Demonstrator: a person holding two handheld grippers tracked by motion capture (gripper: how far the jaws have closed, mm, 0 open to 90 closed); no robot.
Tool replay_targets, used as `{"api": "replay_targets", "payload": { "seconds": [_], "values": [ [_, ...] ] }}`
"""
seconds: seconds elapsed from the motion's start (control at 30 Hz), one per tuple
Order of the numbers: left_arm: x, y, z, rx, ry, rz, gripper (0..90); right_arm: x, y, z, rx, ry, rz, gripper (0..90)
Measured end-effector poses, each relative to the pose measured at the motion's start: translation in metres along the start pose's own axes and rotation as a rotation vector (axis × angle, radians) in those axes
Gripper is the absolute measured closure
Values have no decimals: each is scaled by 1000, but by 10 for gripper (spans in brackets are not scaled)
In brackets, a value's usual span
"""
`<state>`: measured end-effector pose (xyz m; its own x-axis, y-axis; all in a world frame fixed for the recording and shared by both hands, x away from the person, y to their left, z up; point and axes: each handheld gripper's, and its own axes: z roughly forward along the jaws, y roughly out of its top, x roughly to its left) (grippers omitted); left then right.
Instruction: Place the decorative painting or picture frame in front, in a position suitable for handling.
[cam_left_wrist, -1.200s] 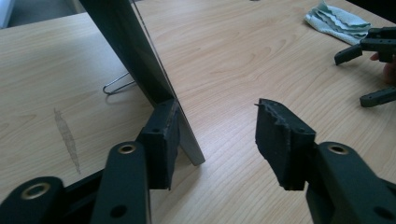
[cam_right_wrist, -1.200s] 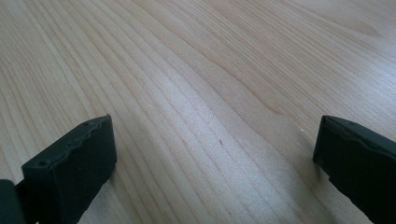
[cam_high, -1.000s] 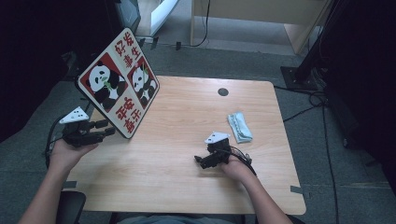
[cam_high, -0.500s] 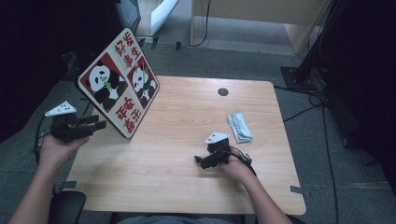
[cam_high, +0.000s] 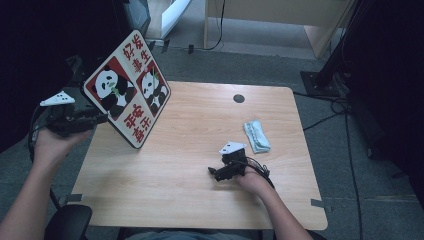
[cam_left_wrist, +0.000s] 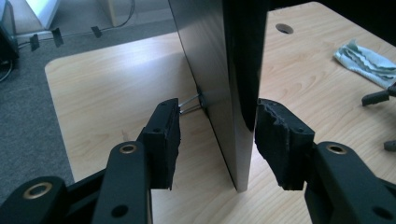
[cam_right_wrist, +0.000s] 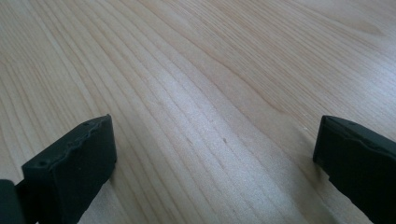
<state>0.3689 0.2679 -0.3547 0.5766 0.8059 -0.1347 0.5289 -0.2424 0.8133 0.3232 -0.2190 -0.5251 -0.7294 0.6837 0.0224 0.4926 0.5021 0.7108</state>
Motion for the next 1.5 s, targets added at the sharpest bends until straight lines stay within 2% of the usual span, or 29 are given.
{"api": "replay_targets", "payload": {
  "seconds": [0.27,0.33,0.37,0.63,0.67,0.8,1.27,1.5],
  "values": [
    [1,24,-3,3,-8,7,503,0,0,0,-4,-2,-3,0],
    [1,34,-4,-3,-10,-2,504,0,0,0,-4,-2,-5,0],
    [1,34,-4,-3,-10,-2,504,0,0,0,-4,-2,-3,0],
    [1,64,-2,16,6,27,506,1,0,0,-1,3,-2,0],
    [1,64,-2,16,6,27,506,1,0,0,-1,3,-2,0],
    [2,80,3,24,3,29,506,1,0,0,-1,3,-2,0],
    [13,117,12,69,19,30,515,5,-1,-1,-2,8,-13,0],
    [18,130,16,86,24,19,503,7,-3,-2,-2,9,-11,0]
  ]
}}
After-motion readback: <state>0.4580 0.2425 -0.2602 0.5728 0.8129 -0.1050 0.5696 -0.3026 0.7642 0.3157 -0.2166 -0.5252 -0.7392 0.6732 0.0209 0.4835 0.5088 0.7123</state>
